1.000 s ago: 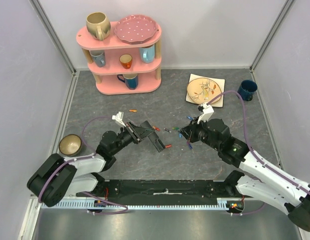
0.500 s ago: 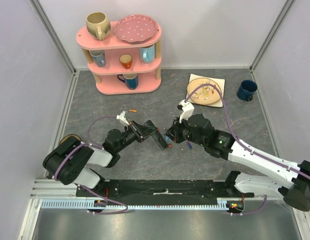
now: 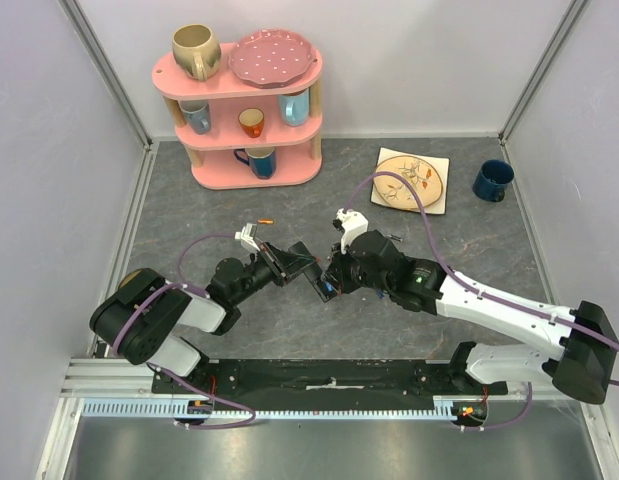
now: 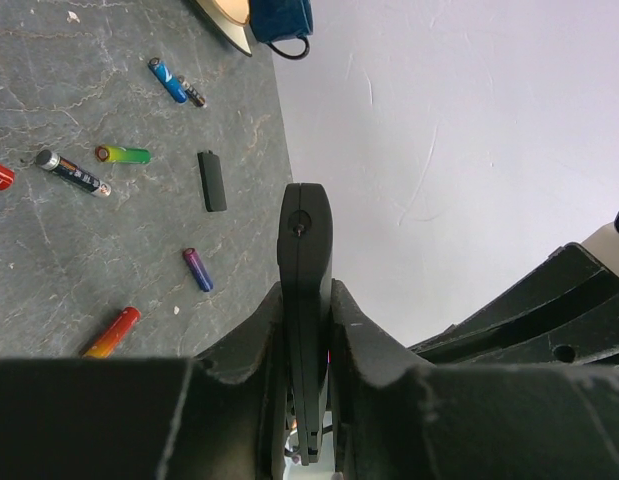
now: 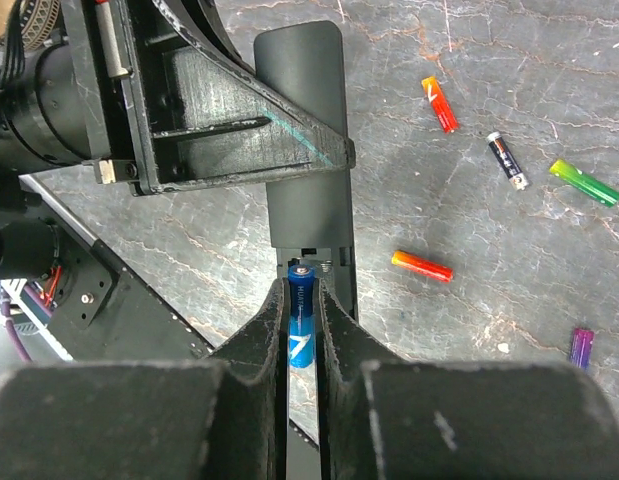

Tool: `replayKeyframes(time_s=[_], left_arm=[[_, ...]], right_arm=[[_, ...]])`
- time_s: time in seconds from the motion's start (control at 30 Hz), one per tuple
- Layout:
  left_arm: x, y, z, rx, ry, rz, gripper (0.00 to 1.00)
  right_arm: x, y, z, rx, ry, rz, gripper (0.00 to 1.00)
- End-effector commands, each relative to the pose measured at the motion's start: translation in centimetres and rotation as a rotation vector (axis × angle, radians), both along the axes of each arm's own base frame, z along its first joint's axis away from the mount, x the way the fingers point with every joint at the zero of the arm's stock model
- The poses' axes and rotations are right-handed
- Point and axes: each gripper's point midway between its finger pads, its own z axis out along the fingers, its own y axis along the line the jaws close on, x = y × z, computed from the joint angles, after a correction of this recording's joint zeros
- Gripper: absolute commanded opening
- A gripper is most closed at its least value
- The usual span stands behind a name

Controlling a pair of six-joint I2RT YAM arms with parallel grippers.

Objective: Load the batteries into the remote control

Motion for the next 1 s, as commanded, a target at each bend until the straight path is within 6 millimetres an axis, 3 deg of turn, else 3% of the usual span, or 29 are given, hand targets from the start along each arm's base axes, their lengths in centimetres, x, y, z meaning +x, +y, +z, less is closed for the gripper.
replayKeyframes(time_s=[0.0, 0.97], left_arm=[[-1.3, 0.3, 9.3, -0.240, -0.308, -0.028, 0.02], [-1.4, 0.0, 10.3, -0.264, -0.318, -0.045, 0.02]], right_arm=[[0.6, 0.5, 1.3, -0.002, -0.041, -0.003, 0.00], [0.7, 2.1, -0.3, 0.008, -0.033, 0.005, 0.00]])
